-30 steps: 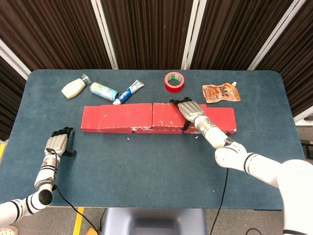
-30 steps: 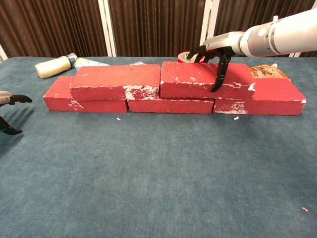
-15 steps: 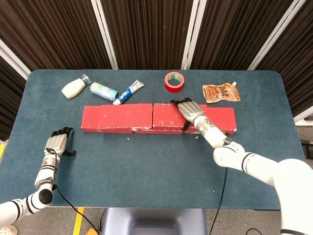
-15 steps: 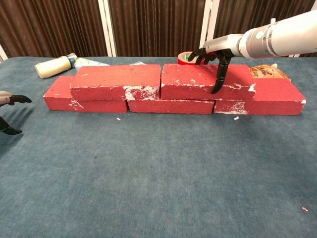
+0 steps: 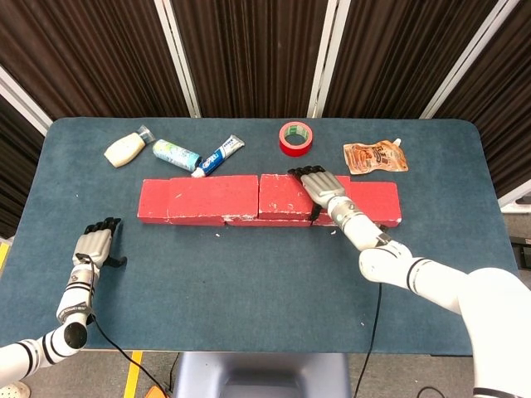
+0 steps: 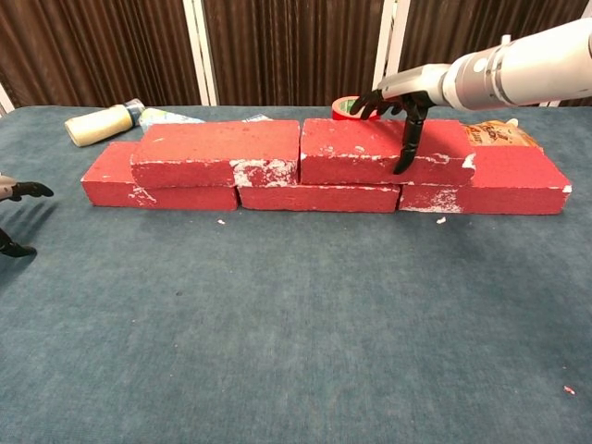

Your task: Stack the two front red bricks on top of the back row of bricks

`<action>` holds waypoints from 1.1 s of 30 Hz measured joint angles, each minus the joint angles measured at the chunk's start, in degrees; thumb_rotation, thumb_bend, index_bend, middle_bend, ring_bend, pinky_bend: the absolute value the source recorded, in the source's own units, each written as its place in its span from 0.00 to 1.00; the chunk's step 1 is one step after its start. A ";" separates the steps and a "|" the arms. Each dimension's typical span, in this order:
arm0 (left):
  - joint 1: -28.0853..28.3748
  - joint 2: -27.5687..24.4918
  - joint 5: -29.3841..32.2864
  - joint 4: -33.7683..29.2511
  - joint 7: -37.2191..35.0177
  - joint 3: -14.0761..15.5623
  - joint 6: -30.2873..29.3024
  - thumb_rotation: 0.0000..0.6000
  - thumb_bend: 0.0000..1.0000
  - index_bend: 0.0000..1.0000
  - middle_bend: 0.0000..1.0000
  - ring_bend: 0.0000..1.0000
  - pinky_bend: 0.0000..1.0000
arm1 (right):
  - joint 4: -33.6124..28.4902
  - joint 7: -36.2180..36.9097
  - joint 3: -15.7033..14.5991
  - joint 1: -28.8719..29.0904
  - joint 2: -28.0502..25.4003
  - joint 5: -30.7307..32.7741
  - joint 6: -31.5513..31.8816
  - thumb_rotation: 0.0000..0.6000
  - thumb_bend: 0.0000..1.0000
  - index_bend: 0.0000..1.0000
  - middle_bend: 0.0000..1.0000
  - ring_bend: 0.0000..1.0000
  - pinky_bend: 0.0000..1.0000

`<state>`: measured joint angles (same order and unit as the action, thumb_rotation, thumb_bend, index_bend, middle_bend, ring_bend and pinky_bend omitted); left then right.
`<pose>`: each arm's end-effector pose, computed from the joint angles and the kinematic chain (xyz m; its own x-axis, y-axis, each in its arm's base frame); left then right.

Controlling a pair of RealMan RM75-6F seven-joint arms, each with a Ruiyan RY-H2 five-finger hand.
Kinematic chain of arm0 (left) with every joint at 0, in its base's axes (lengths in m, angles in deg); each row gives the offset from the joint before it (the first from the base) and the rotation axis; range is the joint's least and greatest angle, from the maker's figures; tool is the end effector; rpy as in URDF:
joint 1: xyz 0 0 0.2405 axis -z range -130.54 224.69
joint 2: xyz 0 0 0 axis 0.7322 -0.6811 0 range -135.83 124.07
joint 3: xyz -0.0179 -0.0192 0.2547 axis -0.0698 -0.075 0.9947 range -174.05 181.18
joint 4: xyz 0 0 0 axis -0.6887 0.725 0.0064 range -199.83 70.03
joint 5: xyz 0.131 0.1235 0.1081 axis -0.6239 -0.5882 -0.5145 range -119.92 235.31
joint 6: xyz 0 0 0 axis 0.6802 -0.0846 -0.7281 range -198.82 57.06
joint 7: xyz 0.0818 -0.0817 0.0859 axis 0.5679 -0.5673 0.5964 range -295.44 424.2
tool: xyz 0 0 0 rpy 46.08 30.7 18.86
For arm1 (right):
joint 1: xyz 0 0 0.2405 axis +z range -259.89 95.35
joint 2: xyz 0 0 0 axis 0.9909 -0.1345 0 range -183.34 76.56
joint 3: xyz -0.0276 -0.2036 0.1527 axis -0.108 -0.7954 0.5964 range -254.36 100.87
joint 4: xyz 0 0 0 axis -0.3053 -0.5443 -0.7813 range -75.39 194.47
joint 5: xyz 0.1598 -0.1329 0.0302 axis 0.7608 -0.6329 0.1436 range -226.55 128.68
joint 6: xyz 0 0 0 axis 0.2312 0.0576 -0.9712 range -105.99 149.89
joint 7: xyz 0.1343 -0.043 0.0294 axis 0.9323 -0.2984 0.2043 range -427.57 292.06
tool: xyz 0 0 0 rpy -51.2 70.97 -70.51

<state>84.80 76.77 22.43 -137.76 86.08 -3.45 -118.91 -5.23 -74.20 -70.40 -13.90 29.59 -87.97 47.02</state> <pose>-0.3057 0.3553 0.0402 0.3680 0.4290 0.8250 0.8592 0.1822 -0.4780 -0.1100 -0.4675 0.0151 0.4276 -0.4907 0.7592 -0.9032 -0.2663 0.3366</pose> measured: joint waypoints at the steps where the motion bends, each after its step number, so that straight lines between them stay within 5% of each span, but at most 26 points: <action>1: -0.07 0.04 -0.12 0.04 -0.07 0.01 -0.02 1.00 0.29 0.00 0.00 0.00 0.04 | -0.11 0.07 0.06 0.01 -0.08 0.00 0.00 1.00 0.06 0.00 0.15 0.06 0.00; 20: 0.35 -0.95 -0.45 -1.77 0.30 -0.77 -0.62 1.00 0.29 0.00 0.00 0.00 0.04 | -9.15 3.67 2.95 -3.48 -5.52 -2.64 4.36 1.00 0.04 0.00 0.10 0.01 0.00; 27: -0.31 -1.84 -2.78 -4.33 -0.51 -0.74 -2.16 1.00 0.30 0.00 0.00 0.00 0.04 | -29.44 7.43 3.97 -14.65 -17.92 -13.56 18.38 1.00 0.03 0.00 0.10 0.01 0.00; 33: -1.94 -3.08 -6.54 -7.79 -1.79 -0.34 -5.33 1.00 0.31 0.00 0.00 0.00 0.04 | -37.71 6.26 1.88 -27.39 -24.17 -22.87 37.21 1.00 0.03 0.02 0.10 0.01 0.00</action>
<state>82.87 73.69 15.89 -145.55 84.29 -3.79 -124.24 -42.94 -67.94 -68.52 -41.29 5.42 -110.84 84.23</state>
